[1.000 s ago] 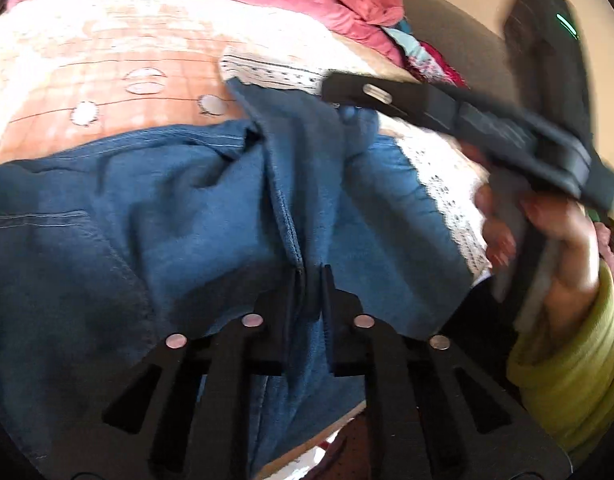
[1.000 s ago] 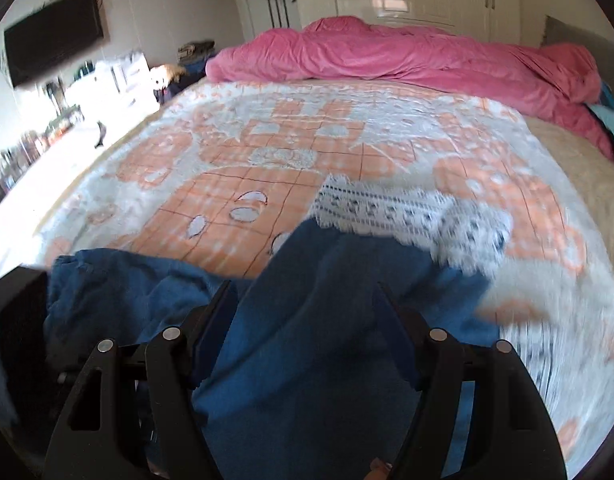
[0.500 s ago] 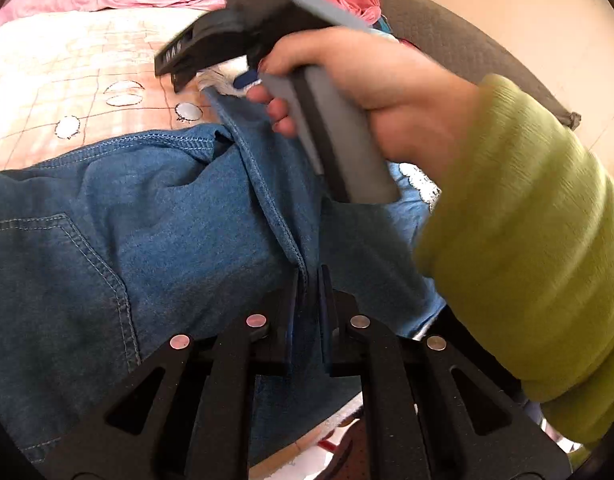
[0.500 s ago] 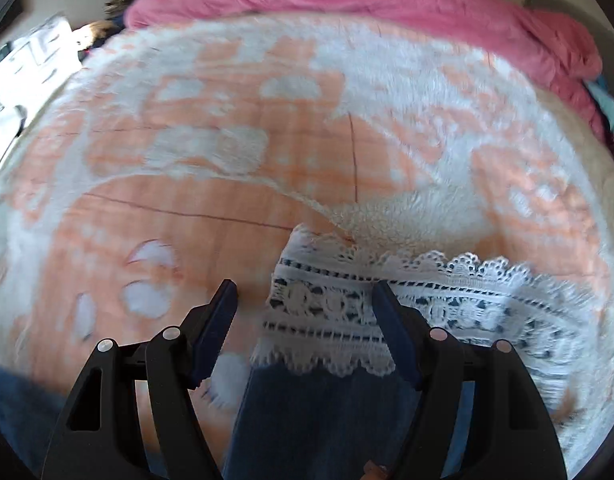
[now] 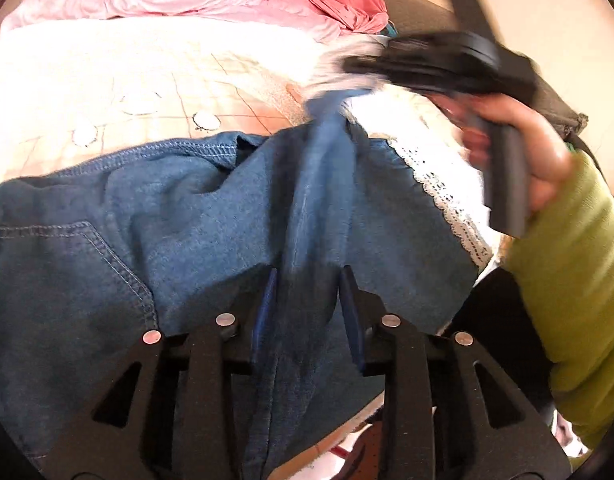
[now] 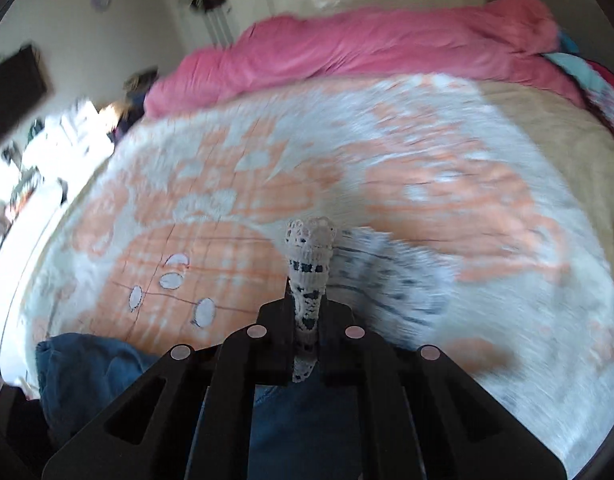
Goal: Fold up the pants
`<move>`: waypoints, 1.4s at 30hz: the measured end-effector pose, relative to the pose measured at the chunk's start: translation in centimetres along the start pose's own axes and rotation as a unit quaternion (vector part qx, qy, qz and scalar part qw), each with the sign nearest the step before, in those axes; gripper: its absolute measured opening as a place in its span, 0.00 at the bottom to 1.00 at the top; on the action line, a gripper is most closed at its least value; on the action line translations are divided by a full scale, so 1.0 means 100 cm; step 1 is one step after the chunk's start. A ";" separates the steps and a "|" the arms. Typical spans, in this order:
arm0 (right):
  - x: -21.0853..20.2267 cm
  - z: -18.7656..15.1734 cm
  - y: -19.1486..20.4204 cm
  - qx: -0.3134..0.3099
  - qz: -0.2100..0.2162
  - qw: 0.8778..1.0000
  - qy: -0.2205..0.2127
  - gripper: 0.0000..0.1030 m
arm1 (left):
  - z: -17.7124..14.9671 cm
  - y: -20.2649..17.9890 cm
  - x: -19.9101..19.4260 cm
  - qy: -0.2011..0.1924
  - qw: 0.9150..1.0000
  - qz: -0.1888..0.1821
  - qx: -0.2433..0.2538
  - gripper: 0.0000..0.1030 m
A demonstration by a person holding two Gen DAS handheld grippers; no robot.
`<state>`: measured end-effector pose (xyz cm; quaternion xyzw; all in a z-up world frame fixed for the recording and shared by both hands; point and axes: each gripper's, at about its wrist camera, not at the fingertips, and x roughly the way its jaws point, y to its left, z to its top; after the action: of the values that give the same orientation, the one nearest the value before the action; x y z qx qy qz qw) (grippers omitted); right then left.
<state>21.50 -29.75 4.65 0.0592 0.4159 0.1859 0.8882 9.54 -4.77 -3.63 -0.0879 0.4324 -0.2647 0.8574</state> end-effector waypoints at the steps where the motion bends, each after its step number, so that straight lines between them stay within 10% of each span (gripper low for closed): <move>1: -0.018 -0.009 -0.012 0.015 -0.003 1.000 -0.014 0.07 | 0.000 -0.001 0.000 -0.001 1.000 0.004 0.004 0.23; 14: -0.110 -0.109 -0.075 0.159 0.018 0.987 -0.019 0.12 | -0.005 -0.027 -0.011 -0.010 0.996 0.025 0.082 0.00; 20: -0.110 -0.135 -0.079 0.165 0.010 0.986 0.026 0.44 | -0.005 -0.034 -0.005 -0.003 0.995 0.034 0.095 0.00; 23: -0.112 -0.140 -0.089 0.178 0.007 0.984 0.027 0.41 | -0.006 -0.029 -0.001 0.009 0.996 0.037 0.085 0.00; 27: -0.117 -0.143 -0.104 0.196 0.004 0.981 0.010 0.11 | -0.005 -0.030 -0.006 0.006 0.995 0.039 0.087 0.00; 42: -0.121 -0.179 -0.086 0.163 -0.032 0.982 0.085 0.10 | -0.017 -0.030 -0.020 0.019 0.992 0.055 0.116 0.00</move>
<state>3.23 -43.14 -0.53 0.1738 0.5163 0.0912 0.8336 6.13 -6.17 -2.12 0.0408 0.4189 -0.2669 0.8669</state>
